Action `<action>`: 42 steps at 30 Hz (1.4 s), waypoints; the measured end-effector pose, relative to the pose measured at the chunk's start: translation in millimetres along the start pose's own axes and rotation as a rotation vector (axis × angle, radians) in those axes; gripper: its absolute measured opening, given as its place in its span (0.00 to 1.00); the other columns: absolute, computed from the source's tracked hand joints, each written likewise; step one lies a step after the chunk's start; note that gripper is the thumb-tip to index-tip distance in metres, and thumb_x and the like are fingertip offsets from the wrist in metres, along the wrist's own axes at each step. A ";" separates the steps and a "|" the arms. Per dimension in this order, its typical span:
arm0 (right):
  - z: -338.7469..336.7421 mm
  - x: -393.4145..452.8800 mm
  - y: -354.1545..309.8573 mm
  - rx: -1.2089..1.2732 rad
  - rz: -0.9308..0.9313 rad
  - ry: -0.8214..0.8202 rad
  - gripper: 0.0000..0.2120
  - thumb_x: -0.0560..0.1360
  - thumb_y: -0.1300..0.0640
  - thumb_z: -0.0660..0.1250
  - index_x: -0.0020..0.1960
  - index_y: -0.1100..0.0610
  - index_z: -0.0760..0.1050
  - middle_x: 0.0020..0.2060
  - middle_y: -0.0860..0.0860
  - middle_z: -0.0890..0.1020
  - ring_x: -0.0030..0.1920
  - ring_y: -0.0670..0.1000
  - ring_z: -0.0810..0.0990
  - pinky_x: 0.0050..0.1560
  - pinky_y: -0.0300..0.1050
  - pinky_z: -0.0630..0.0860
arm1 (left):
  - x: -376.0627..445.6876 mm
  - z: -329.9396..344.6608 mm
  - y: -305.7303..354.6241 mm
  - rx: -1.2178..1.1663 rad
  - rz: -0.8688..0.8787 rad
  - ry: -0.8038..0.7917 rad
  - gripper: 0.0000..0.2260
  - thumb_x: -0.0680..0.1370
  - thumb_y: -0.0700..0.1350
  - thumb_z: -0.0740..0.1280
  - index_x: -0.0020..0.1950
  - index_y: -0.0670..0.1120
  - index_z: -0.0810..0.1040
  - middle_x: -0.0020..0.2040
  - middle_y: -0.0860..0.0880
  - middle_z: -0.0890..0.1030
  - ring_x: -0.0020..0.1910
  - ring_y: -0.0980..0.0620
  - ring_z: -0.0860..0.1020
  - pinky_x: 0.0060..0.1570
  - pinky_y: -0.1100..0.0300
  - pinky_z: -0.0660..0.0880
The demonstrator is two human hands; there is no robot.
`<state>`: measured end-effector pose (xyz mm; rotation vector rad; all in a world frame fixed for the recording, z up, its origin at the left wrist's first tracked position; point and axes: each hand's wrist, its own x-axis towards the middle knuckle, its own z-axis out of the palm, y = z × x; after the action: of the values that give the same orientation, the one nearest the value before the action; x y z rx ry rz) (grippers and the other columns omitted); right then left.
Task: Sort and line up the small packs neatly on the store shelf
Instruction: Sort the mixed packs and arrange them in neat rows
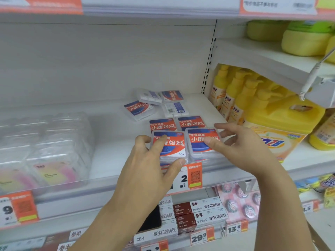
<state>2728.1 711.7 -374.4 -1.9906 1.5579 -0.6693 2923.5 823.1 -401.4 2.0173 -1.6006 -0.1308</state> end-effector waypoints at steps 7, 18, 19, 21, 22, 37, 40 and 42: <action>-1.9 -1.5 -5.6 0.080 -0.026 -0.047 0.30 0.71 0.44 0.73 0.70 0.49 0.71 0.52 0.46 0.82 0.43 0.42 0.80 0.42 0.43 0.76 | -10.2 8.7 9.8 0.076 -0.042 0.059 0.30 0.72 0.70 0.56 0.71 0.61 0.58 0.63 0.52 0.62 0.56 0.54 0.73 0.55 0.61 0.75; -5.1 -2.7 -5.8 0.102 0.022 -0.017 0.25 0.67 0.42 0.76 0.60 0.52 0.78 0.48 0.46 0.83 0.47 0.46 0.82 0.50 0.50 0.81 | -9.5 14.0 5.2 0.078 -0.078 0.030 0.31 0.68 0.73 0.50 0.70 0.65 0.55 0.52 0.55 0.59 0.49 0.57 0.70 0.49 0.63 0.76; -5.1 -2.5 -5.7 0.105 0.026 -0.019 0.25 0.67 0.42 0.76 0.60 0.52 0.78 0.48 0.46 0.83 0.47 0.46 0.82 0.50 0.50 0.81 | -9.4 14.1 4.6 0.077 -0.080 0.032 0.31 0.68 0.73 0.51 0.69 0.65 0.55 0.51 0.55 0.60 0.49 0.56 0.70 0.49 0.62 0.76; -4.3 -2.5 -5.5 0.110 0.028 -0.027 0.26 0.66 0.41 0.76 0.60 0.52 0.78 0.48 0.47 0.84 0.47 0.47 0.82 0.50 0.50 0.81 | -10.0 13.0 3.9 0.103 -0.077 0.028 0.30 0.69 0.73 0.51 0.68 0.66 0.53 0.51 0.56 0.60 0.48 0.56 0.68 0.50 0.61 0.75; -3.7 -2.7 -5.3 0.118 0.029 -0.030 0.27 0.66 0.41 0.75 0.61 0.52 0.77 0.49 0.47 0.83 0.47 0.47 0.82 0.49 0.50 0.81 | -10.0 11.0 4.4 0.120 -0.076 0.018 0.30 0.69 0.73 0.51 0.68 0.66 0.53 0.51 0.56 0.60 0.48 0.57 0.66 0.51 0.61 0.74; 41.4 125.8 -116.3 -0.522 -0.178 -0.348 0.35 0.74 0.38 0.68 0.73 0.55 0.64 0.67 0.54 0.74 0.61 0.56 0.75 0.51 0.47 0.71 | 157.0 -73.3 -9.5 0.291 -0.098 -0.230 0.22 0.75 0.54 0.69 0.64 0.44 0.74 0.62 0.45 0.77 0.56 0.46 0.76 0.45 0.60 0.68; 55.6 137.4 -110.8 -0.447 0.030 -0.370 0.44 0.69 0.39 0.75 0.75 0.57 0.60 0.69 0.56 0.72 0.66 0.60 0.74 0.62 0.54 0.74 | 186.5 -57.2 -29.3 0.329 -0.088 -0.430 0.26 0.73 0.53 0.72 0.67 0.44 0.68 0.60 0.47 0.76 0.51 0.47 0.74 0.45 0.59 0.68; 57.3 141.4 -110.9 -0.338 0.059 -0.339 0.45 0.65 0.44 0.79 0.72 0.60 0.62 0.65 0.57 0.74 0.63 0.59 0.76 0.61 0.54 0.77 | 198.6 -45.2 -43.5 0.318 -0.112 -0.527 0.33 0.71 0.52 0.75 0.69 0.44 0.65 0.61 0.48 0.75 0.56 0.47 0.75 0.52 0.59 0.71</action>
<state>2876.0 602.0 -334.0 -2.1472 1.5870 -0.0346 3036.1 661.8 -332.8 2.4628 -1.9151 -0.5169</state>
